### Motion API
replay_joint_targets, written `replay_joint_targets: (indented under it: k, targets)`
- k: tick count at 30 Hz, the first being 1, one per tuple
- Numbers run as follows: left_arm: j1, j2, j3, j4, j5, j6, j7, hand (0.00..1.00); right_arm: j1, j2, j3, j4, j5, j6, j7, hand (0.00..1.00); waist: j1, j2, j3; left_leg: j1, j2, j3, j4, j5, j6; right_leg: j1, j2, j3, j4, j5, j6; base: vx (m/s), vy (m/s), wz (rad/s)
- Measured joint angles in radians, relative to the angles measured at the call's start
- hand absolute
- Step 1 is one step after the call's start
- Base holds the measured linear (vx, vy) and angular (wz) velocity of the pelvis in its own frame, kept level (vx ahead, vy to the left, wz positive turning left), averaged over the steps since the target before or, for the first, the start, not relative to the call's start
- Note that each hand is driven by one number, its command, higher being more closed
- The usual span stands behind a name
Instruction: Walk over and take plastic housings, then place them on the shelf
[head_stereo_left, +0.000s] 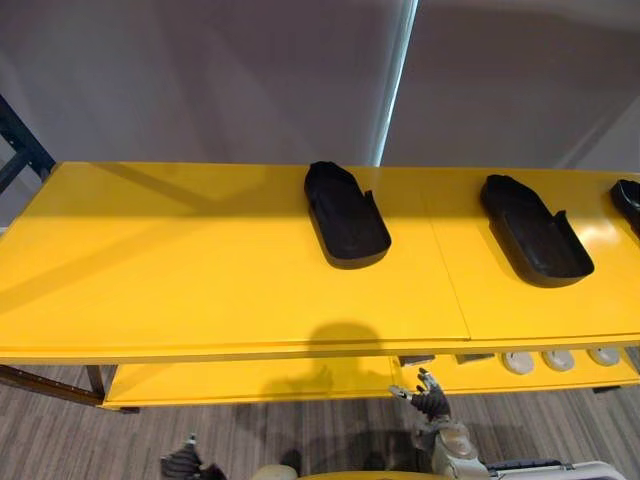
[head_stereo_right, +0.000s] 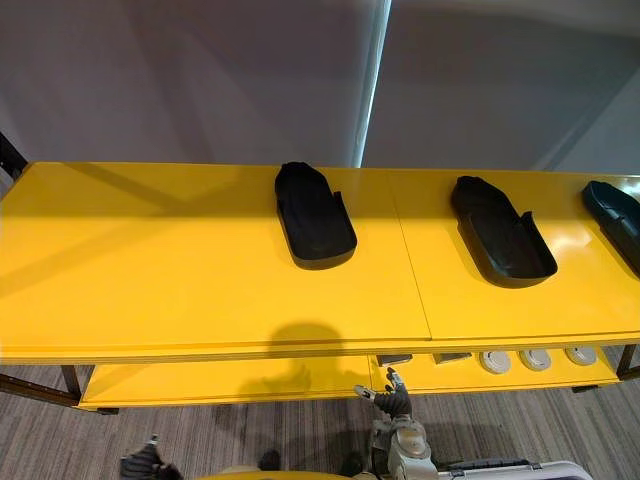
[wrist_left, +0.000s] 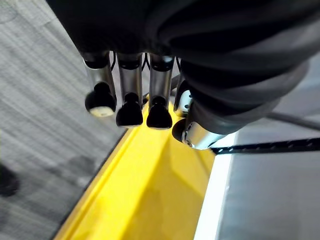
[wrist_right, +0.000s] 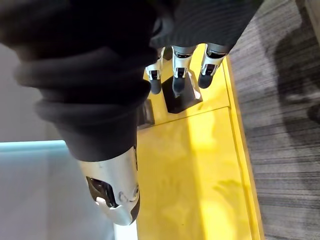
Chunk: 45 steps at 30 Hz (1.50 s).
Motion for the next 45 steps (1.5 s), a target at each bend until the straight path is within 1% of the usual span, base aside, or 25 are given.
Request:
replay_joint_targets:
  k: [6,9,14,17,19,21,22,24,26,28,30,32,33,34,35,36,37,38,39,40,41,42,43,44,45]
  targets:
    - [-0.064,0.015,-0.100,0.086,0.062,0.000,-0.038,0.00,-0.026,-0.010,-0.026,0.079,0.019,0.000,-0.004,0.00,-0.006,0.021,-0.008,0.004,-0.008,-0.001,-0.006,0.001,-0.002,0.021,0.002,0.000,-0.046,0.025,0.005,0.02,0.004,0.01]
    - [-0.076,0.037,-0.155,0.104,0.103,0.000,-0.049,0.00,-0.040,-0.008,-0.025,0.092,0.019,0.000,-0.003,0.00,-0.024,0.021,-0.008,0.009,-0.008,-0.001,-0.021,0.008,-0.011,0.021,0.002,0.003,-0.052,0.030,0.005,-0.01,0.004,-0.03]
    - [-0.094,0.077,-0.219,0.124,0.178,0.003,-0.067,0.00,-0.048,-0.012,-0.026,0.093,0.028,0.000,-0.003,0.00,-0.030,0.017,-0.002,0.018,-0.009,0.007,-0.027,0.008,-0.011,0.027,0.007,0.023,-0.073,0.047,0.004,-0.02,0.010,-0.09]
    - [-0.117,0.092,-0.242,0.126,0.197,0.004,-0.068,0.00,-0.065,-0.011,-0.026,0.110,0.046,-0.002,-0.002,0.00,-0.051,0.009,0.022,0.009,-0.008,0.002,0.004,-0.001,-0.012,0.035,0.007,0.018,-0.071,0.046,0.003,-0.04,0.010,0.07]
    - [-0.140,0.102,-0.255,0.125,0.214,0.004,-0.068,0.00,-0.078,-0.014,-0.026,0.110,0.056,-0.003,-0.002,0.00,-0.052,0.008,0.047,-0.014,-0.003,0.009,0.063,-0.029,-0.010,0.030,0.010,0.028,-0.056,0.042,0.000,-0.07,0.013,-0.15]
    - [-0.144,0.103,-0.260,0.121,0.217,0.004,-0.066,0.00,-0.088,-0.016,-0.024,0.109,0.057,-0.003,-0.003,0.00,-0.045,0.012,0.053,-0.057,0.013,0.030,0.159,-0.077,-0.017,-0.012,0.020,0.078,-0.007,0.029,-0.006,-0.06,0.015,-0.52]
    - [-0.143,0.103,-0.259,0.119,0.217,0.004,-0.065,0.00,-0.095,-0.016,-0.024,0.109,0.057,-0.002,-0.004,0.00,-0.045,0.011,0.055,-0.066,0.012,0.021,0.181,-0.081,-0.015,-0.024,0.020,0.092,0.006,0.027,-0.007,-0.05,0.001,-0.76]
    - [-0.144,0.092,-0.260,0.104,0.216,0.004,-0.063,0.00,-0.121,-0.032,-0.023,0.102,0.057,-0.003,-0.005,0.00,-0.048,0.015,0.059,-0.087,0.000,-0.085,0.230,-0.107,-0.028,-0.081,0.021,0.156,0.057,0.025,-0.004,-0.06,-0.019,-0.83]
    - [-0.169,0.080,-0.262,0.098,0.216,0.003,-0.060,0.00,-0.123,-0.043,-0.026,0.066,0.054,-0.003,-0.005,0.00,-0.052,0.018,0.065,-0.091,-0.008,-0.093,0.233,-0.130,-0.017,-0.117,0.019,0.195,0.085,0.028,0.000,-0.10,0.055,-0.63]
    - [-0.185,0.080,-0.261,0.078,0.216,0.002,-0.058,0.00,-0.116,-0.037,-0.024,0.039,0.052,-0.002,-0.005,0.00,-0.046,0.005,0.076,-0.110,-0.010,-0.046,0.270,-0.151,-0.004,-0.154,0.021,0.247,0.102,0.033,0.005,-0.14,0.097,-0.78]
    - [-0.184,0.083,-0.258,0.031,0.214,-0.007,-0.042,0.00,-0.132,-0.022,-0.015,0.009,0.037,-0.001,-0.008,0.00,-0.046,-0.006,0.084,-0.184,-0.007,0.044,0.380,-0.202,0.020,-0.226,0.038,0.345,0.100,0.069,0.023,-0.23,0.160,-1.26]
    - [-0.188,0.090,-0.256,0.018,0.214,-0.012,-0.038,0.00,-0.154,-0.010,-0.005,-0.010,0.021,0.011,-0.012,0.00,-0.045,-0.013,0.093,-0.229,0.003,0.109,0.418,-0.215,0.035,-0.260,0.037,0.364,0.075,0.070,0.019,-0.20,0.158,-1.28]
    - [-0.194,0.084,-0.255,0.019,0.214,-0.012,-0.037,0.00,-0.163,-0.007,0.011,-0.011,0.005,0.018,-0.022,0.00,-0.045,-0.017,0.101,-0.243,0.022,0.188,0.412,-0.202,0.072,-0.285,0.026,0.326,0.072,0.058,0.021,-0.17,0.120,-1.19]
    - [-0.200,0.081,-0.252,0.020,0.214,-0.012,-0.037,0.00,-0.164,-0.008,0.019,-0.011,0.003,0.019,-0.024,0.00,-0.045,-0.016,0.106,-0.245,0.028,0.213,0.411,-0.197,0.090,-0.308,0.018,0.308,0.122,0.050,0.020,-0.17,0.112,-1.09]
    - [-0.207,0.075,-0.247,0.022,0.215,-0.011,-0.038,0.00,-0.161,-0.008,0.028,-0.008,-0.006,0.027,-0.020,0.00,-0.033,-0.015,0.116,-0.228,0.031,0.251,0.394,-0.190,0.103,-0.349,0.000,0.244,0.319,-0.004,-0.011,-0.12,0.100,-0.63]
    - [-0.205,0.074,-0.247,0.022,0.215,-0.010,-0.037,0.00,-0.155,-0.006,0.031,-0.008,-0.007,0.029,-0.020,0.00,-0.026,-0.013,0.119,-0.213,0.032,0.266,0.386,-0.187,0.107,-0.348,-0.006,0.219,0.412,-0.044,-0.020,-0.13,0.140,-0.77]
    - [-0.195,0.077,-0.247,0.022,0.214,-0.010,-0.039,0.00,-0.137,-0.004,0.052,-0.007,-0.024,0.029,-0.016,0.00,-0.020,-0.010,0.117,-0.186,0.034,0.294,0.376,-0.184,0.112,-0.288,-0.024,0.172,0.601,-0.177,-0.004,-0.08,0.090,-0.46]
    - [-0.194,0.078,-0.247,0.022,0.214,-0.010,-0.039,0.00,-0.134,-0.004,0.056,-0.007,-0.027,0.028,-0.015,0.00,-0.019,-0.010,0.117,-0.184,0.034,0.297,0.375,-0.184,0.113,-0.272,-0.027,0.166,0.622,-0.198,-0.001,-0.10,0.060,-0.43]
    - [-0.188,0.079,-0.245,0.022,0.214,-0.010,-0.040,0.00,-0.123,0.001,0.063,-0.006,-0.037,0.027,-0.006,0.00,-0.016,-0.014,0.114,-0.183,0.034,0.308,0.372,-0.178,0.113,-0.208,-0.040,0.143,0.662,-0.257,0.008,-0.09,-0.014,-0.24]
    - [-0.181,0.075,-0.235,0.024,0.214,-0.006,-0.042,0.00,-0.119,0.001,0.073,-0.001,-0.047,0.026,0.002,0.00,-0.013,-0.019,0.110,-0.191,0.034,0.317,0.370,-0.169,0.112,-0.132,-0.045,0.130,0.628,-0.284,0.020,-0.09,-0.033,-0.30]
    - [-0.178,0.074,-0.231,0.027,0.214,-0.004,-0.042,0.00,-0.119,0.000,0.078,0.005,-0.049,0.025,0.003,0.00,-0.004,-0.025,0.104,-0.198,0.033,0.323,0.369,-0.165,0.106,-0.091,-0.046,0.133,0.581,-0.285,0.025,-0.08,-0.064,-0.48]
    - [-0.180,0.078,-0.223,0.042,0.214,-0.003,-0.042,0.00,-0.128,-0.003,0.089,0.038,-0.057,0.025,0.004,0.00,0.016,-0.052,0.085,-0.227,0.020,0.330,0.369,-0.146,0.096,-0.034,-0.038,0.151,0.406,-0.295,0.039,-0.07,-0.079,-0.52]
    - [-0.184,0.083,-0.219,0.053,0.213,-0.002,-0.041,0.00,-0.143,-0.006,0.093,0.059,-0.061,0.026,0.004,0.00,0.022,-0.062,0.079,-0.245,0.013,0.323,0.365,-0.134,0.087,-0.024,-0.034,0.154,0.335,-0.298,0.036,-0.13,-0.153,-0.69]
    - [-0.204,0.082,-0.219,0.095,0.211,0.003,-0.041,0.00,-0.170,-0.026,0.092,0.097,-0.065,0.027,0.003,0.00,0.029,-0.051,0.084,-0.265,0.010,0.289,0.361,-0.119,0.076,-0.006,-0.015,0.160,0.243,-0.283,0.016,-0.13,-0.119,-0.35]
    - [-0.215,0.077,-0.230,0.125,0.205,0.011,-0.042,0.00,-0.183,-0.044,0.092,0.115,-0.065,0.029,0.001,0.00,0.019,-0.037,0.093,-0.259,0.011,0.248,0.352,-0.084,0.066,0.023,-0.005,0.161,0.209,-0.254,0.010,-0.16,-0.151,-0.20]
